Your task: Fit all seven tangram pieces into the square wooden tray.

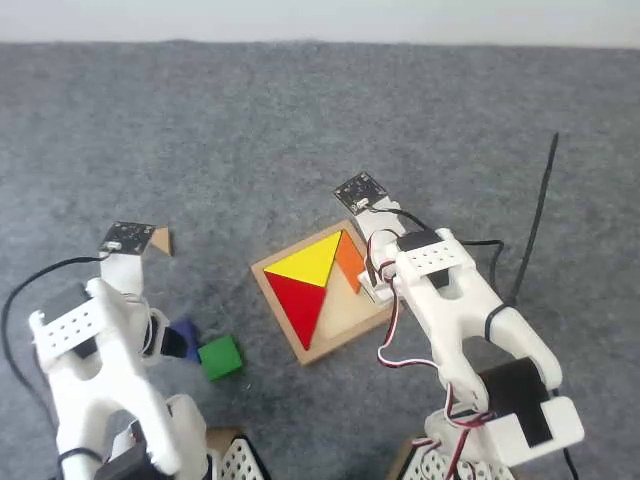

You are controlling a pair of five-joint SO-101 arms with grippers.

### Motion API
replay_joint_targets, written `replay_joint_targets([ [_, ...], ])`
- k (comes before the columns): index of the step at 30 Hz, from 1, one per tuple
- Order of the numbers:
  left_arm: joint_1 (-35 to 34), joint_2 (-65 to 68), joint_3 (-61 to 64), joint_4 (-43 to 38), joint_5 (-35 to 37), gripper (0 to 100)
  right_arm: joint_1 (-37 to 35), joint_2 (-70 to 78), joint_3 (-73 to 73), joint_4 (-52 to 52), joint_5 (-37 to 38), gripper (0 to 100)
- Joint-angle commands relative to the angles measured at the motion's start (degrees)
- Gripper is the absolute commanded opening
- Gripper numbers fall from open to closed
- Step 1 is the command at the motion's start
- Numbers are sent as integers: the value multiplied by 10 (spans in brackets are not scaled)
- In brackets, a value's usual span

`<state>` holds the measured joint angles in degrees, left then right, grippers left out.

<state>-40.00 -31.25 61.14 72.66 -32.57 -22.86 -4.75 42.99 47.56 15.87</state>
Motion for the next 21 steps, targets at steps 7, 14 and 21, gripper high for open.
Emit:
replay_joint_targets([
  [7, 40, -10, 28, -58, 49, 250, -12, -5, -7, 1, 9, 7],
  [14, 135, -10, 13, -57, 33, 252, -13, -5, -7, 1, 9, 7],
  [21, 127, -10, -102, 62, -218, 251, -13, -5, -7, 2, 9, 7],
])
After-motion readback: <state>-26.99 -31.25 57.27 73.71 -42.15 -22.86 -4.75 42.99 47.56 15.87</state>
